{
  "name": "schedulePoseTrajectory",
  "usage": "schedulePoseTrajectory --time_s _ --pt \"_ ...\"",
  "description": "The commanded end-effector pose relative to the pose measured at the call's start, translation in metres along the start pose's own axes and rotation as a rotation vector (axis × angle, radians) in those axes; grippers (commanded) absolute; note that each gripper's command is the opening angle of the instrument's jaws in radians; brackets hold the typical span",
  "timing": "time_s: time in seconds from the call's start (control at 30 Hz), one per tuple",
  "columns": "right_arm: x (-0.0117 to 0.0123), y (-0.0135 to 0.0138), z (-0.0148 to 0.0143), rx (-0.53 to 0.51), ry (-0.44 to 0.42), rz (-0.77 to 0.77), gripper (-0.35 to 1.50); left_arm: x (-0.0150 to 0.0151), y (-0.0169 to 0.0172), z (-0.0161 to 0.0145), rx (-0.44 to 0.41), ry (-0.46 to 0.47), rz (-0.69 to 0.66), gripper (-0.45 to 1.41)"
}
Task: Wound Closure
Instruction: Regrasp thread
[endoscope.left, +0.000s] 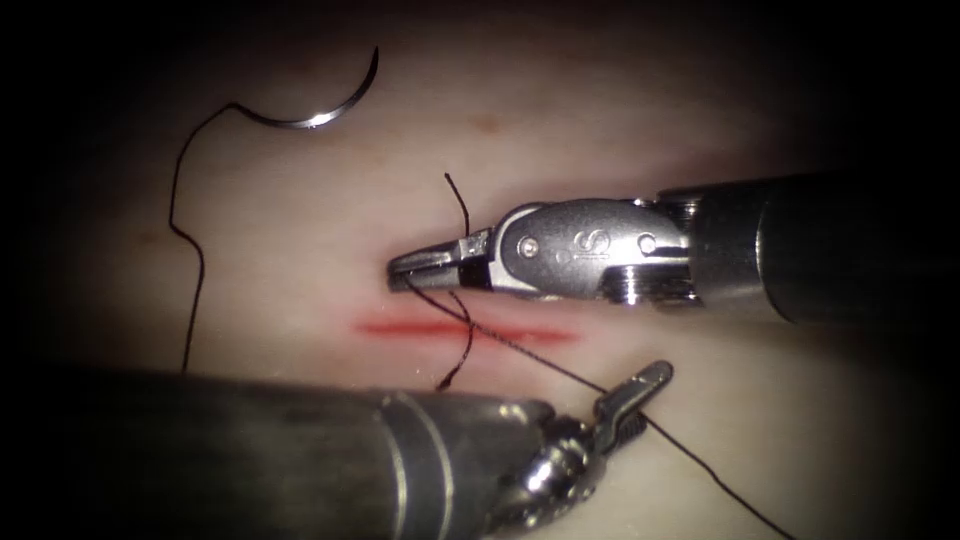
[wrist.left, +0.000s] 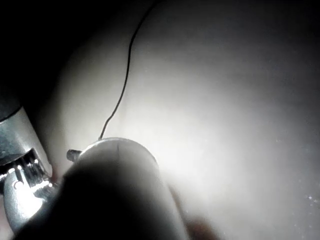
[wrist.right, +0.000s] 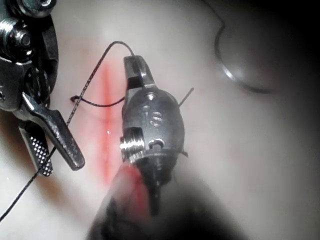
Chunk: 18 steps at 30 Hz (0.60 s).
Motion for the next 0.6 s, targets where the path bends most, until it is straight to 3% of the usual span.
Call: schedulePoseTrajectory --time_s 0.03,0.13,0.17,0.37,0.47,0.6 --pt "-0.0002 0.0002 0.0009 -0.001 0.003 0.000 -0.35 0.0004 0.0005 0.0007 -0.001 0.001 -0.002 0.15" --pt "-0.0002 0.0002 0.0009 -0.002 0.006 0.006 -0.35 0.0005 0.0006 0.0010 0.004 0.011 -0.002 -0.16" --pt "-0.0002 0.0002 0.0009 -0.002 0.006 0.006 -0.35 0.0005 0.0006 0.0010 -0.001 0.019 -0.001 -0.45" --pt "-0.0004 0.0004 0.0006 -0.001 0.005 0.005 -0.35 0.0006 0.0008 0.0005 -0.191 0.112 -0.118 -0.45" --pt "-0.0007 0.0005 -0.0001 0.002 0.011 0.010 -0.35 0.0005 0.0011 -0.0011 -0.188 0.159 -0.158 -0.45" --pt "-0.0014 0.0000 -0.0021 -0.009 0.030 0.023 -0.35 -0.0002 0.0013 -0.0055 -0.205 0.199 -0.193 -0.45"
